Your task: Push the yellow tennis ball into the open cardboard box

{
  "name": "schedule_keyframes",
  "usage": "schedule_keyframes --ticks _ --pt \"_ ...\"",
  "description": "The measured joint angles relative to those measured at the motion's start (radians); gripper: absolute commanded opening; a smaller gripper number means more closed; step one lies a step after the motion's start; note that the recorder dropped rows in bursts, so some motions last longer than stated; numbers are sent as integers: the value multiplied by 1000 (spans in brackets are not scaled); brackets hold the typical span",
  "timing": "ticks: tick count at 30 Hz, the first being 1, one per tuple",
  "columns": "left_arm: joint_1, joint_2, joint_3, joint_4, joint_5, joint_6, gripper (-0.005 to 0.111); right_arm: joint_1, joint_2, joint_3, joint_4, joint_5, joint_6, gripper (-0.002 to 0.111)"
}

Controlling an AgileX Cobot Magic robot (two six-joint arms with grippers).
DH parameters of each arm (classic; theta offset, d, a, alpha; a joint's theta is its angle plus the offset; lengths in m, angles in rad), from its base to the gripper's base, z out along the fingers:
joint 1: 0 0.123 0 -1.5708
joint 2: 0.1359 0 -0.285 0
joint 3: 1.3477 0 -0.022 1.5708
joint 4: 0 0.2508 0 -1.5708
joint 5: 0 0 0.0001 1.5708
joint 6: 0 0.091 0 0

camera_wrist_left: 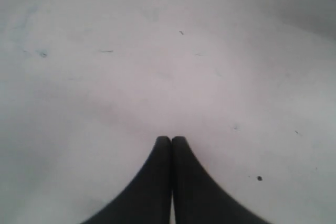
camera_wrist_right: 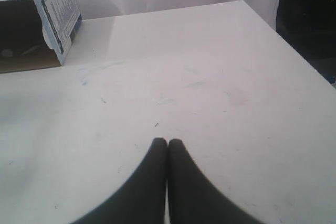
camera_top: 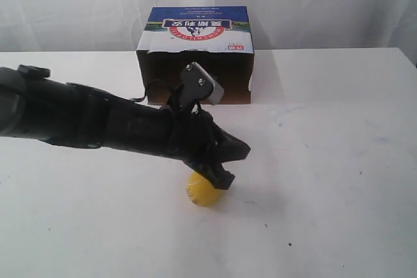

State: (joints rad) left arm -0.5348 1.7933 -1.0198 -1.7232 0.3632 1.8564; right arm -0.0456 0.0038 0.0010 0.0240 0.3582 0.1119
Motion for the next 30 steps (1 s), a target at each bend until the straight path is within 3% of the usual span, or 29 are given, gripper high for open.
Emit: schedule_keyframes --ticks 5,15,24,30 --pt "2 -47 -4 0 -124 -11 0 0 0 0 0 0 0 0" --pt "20 76 -4 0 -142 99 0 0 0 0 0 0 0 0" --pt "43 167 -58 0 21 99 0 0 0 0 0 0 0 0" --pt "43 172 -59 0 47 99 0 0 0 0 0 0 0 0"
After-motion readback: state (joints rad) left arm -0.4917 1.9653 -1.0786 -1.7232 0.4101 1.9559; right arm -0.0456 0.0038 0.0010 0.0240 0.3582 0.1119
